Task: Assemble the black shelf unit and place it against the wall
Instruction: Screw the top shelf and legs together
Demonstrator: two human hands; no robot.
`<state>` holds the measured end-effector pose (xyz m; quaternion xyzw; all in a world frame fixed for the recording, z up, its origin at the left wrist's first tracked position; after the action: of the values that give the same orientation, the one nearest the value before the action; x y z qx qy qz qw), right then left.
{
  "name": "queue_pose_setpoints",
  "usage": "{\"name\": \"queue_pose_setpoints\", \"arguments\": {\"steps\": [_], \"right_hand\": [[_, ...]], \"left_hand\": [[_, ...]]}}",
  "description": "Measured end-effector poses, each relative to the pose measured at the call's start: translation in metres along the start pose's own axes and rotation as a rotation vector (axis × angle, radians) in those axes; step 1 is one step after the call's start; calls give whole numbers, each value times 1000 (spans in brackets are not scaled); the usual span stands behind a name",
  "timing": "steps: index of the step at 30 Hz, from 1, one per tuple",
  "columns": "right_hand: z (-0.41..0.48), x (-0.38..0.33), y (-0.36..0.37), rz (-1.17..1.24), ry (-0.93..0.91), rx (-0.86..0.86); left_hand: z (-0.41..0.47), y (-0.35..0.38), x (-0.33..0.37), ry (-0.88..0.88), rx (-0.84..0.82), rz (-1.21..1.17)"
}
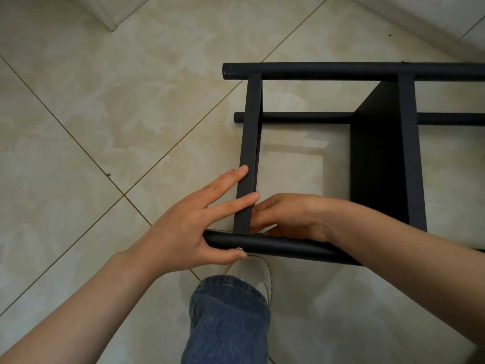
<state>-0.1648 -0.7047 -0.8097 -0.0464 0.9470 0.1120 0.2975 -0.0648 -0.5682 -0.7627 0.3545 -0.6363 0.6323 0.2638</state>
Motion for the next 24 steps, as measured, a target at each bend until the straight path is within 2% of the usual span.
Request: {"name": "queue_pose_setpoints", "arguments": {"steps": [9,24], "right_hand": [[2,2,5,-1,4,-16],[11,-9,-18,18,-41,-107]], "left_hand": [[-2,0,3,-4,9,-57],[14,-11,-3,25,-15,68]]}}
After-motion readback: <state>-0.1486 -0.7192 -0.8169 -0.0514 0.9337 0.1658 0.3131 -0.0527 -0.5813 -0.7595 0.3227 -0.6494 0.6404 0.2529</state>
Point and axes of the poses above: each hand's wrist, its own z-axis towards the middle knuckle, its own y-axis out of the palm, x = y × z, the point moved 4 cm from there along z, towards the middle knuckle, and after that the axes turned 14 degrees about -z, right-handed, at the moved point
